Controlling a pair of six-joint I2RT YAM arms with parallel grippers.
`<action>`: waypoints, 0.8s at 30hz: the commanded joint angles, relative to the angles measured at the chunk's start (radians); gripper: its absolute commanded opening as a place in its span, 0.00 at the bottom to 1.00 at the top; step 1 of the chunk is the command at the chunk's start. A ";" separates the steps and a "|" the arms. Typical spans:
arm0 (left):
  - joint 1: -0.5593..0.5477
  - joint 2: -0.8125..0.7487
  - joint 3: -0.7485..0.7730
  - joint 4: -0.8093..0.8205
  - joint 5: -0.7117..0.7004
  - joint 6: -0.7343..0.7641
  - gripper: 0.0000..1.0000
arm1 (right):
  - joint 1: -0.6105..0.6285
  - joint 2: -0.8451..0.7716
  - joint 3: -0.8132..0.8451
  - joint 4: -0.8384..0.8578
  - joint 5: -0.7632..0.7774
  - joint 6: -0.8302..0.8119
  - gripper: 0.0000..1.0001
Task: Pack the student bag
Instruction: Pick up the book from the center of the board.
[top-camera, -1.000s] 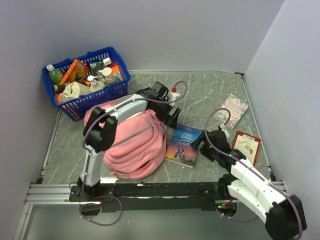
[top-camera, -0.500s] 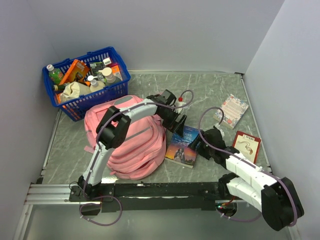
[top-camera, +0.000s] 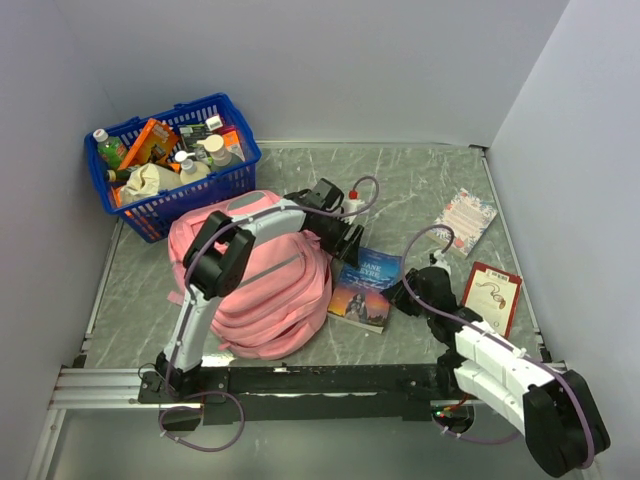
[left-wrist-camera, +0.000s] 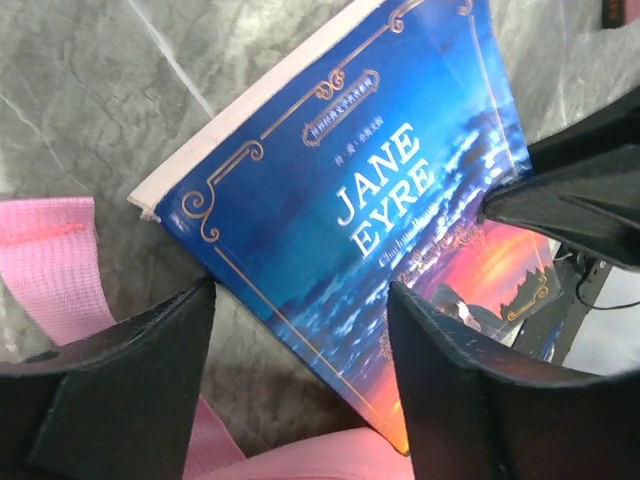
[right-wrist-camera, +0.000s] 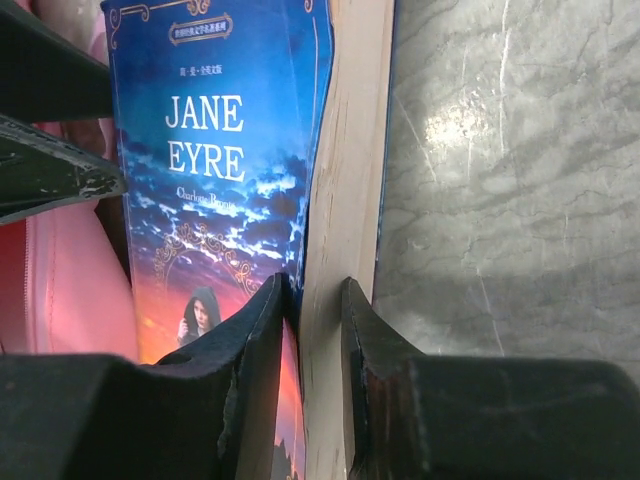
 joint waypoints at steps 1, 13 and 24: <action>-0.059 -0.151 -0.051 0.137 0.234 -0.034 0.68 | 0.018 -0.034 -0.031 0.191 -0.093 -0.026 0.00; -0.104 -0.192 -0.060 0.174 0.277 -0.072 0.66 | 0.065 -0.310 0.020 0.162 -0.098 -0.075 0.00; -0.124 -0.269 -0.162 0.306 0.353 -0.115 0.31 | 0.067 -0.122 -0.104 0.286 -0.115 -0.029 0.00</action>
